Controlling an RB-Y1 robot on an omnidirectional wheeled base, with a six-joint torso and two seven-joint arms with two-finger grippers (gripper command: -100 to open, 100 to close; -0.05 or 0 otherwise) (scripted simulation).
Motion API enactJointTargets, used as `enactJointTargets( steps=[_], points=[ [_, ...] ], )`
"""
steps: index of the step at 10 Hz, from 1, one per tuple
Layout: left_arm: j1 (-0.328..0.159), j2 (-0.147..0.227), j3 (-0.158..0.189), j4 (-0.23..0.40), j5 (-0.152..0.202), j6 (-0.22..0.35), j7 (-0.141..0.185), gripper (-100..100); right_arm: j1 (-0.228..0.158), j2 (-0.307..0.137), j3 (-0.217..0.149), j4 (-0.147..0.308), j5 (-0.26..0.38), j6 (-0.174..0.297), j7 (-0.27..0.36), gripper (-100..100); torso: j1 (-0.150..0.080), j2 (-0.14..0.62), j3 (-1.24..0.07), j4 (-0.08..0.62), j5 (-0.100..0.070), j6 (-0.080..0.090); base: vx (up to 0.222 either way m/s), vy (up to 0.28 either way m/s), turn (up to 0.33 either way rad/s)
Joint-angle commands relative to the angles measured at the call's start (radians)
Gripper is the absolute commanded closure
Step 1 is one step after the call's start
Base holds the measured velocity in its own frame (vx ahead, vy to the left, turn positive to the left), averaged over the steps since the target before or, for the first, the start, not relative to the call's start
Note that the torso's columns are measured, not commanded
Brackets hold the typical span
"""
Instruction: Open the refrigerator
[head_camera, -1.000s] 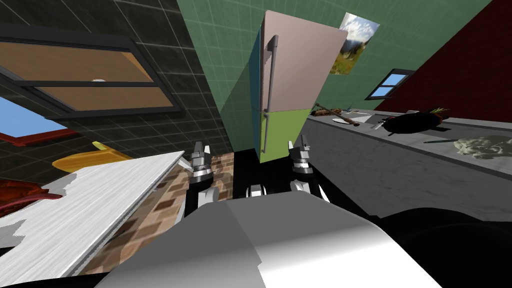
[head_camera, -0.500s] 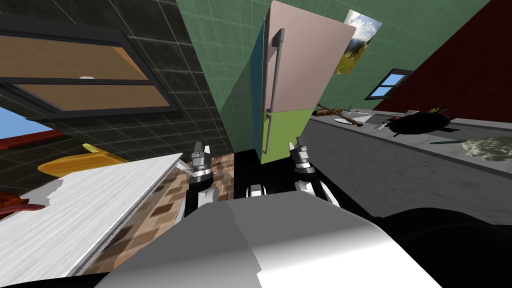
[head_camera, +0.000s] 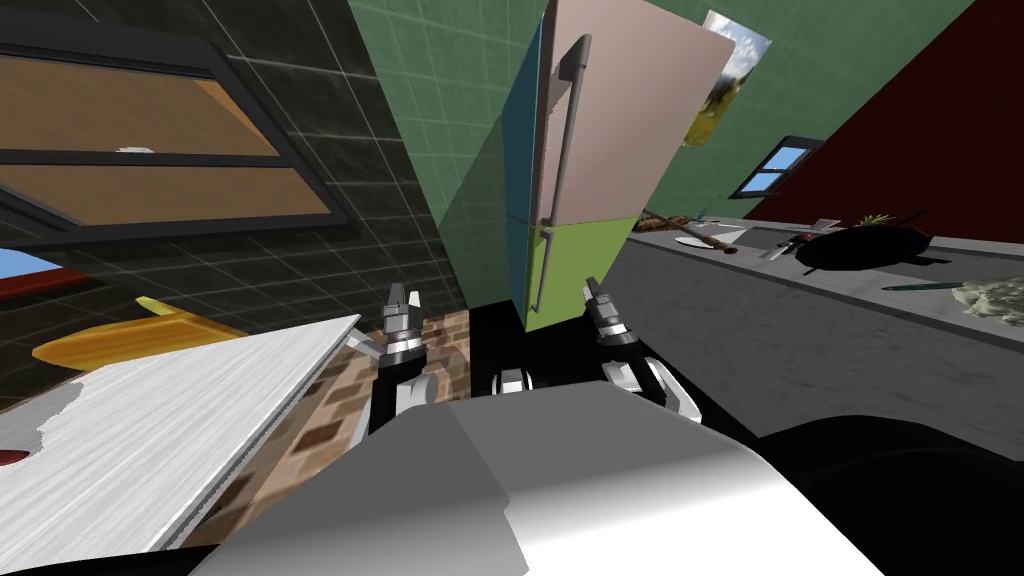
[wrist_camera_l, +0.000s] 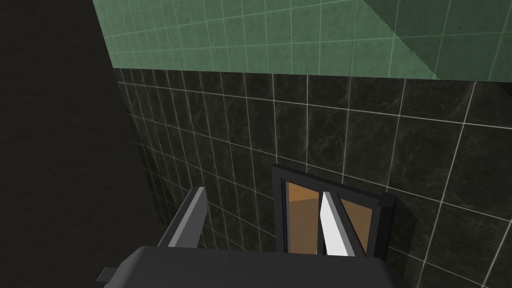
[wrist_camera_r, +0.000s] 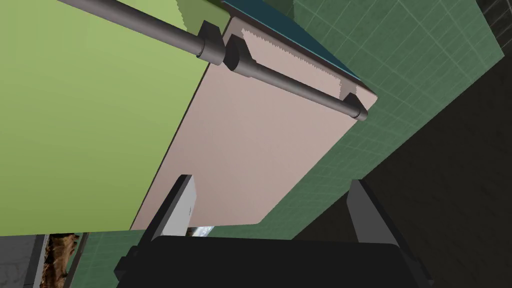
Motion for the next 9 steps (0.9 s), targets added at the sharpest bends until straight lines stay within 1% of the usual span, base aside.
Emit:
enactJointTargets(
  steps=[1,5,9],
  points=[
    [0.0,0.0,0.0,0.0,0.0,0.0,0.0,0,0.001,-0.062,-0.04,0.019,0.061,0.016,0.047,-100,-0.001,0.0,0.0,0.0,0.0,0.0,0.128,0.098,-0.049],
    [0.0,0.0,0.0,0.0,0.0,0.0,0.0,0,-0.002,-0.161,-0.101,0.053,0.153,0.042,0.114,-100,0.0,0.0,0.0,0.0,0.0,0.0,0.13,0.109,-0.045],
    [0.0,0.0,0.0,0.0,0.0,0.0,0.0,0,-0.008,-0.275,-0.162,0.1,0.246,0.07,0.183,-100,0.0,-0.002,-0.001,0.0,0.0,0.0,0.123,0.109,-0.041]
  ],
)
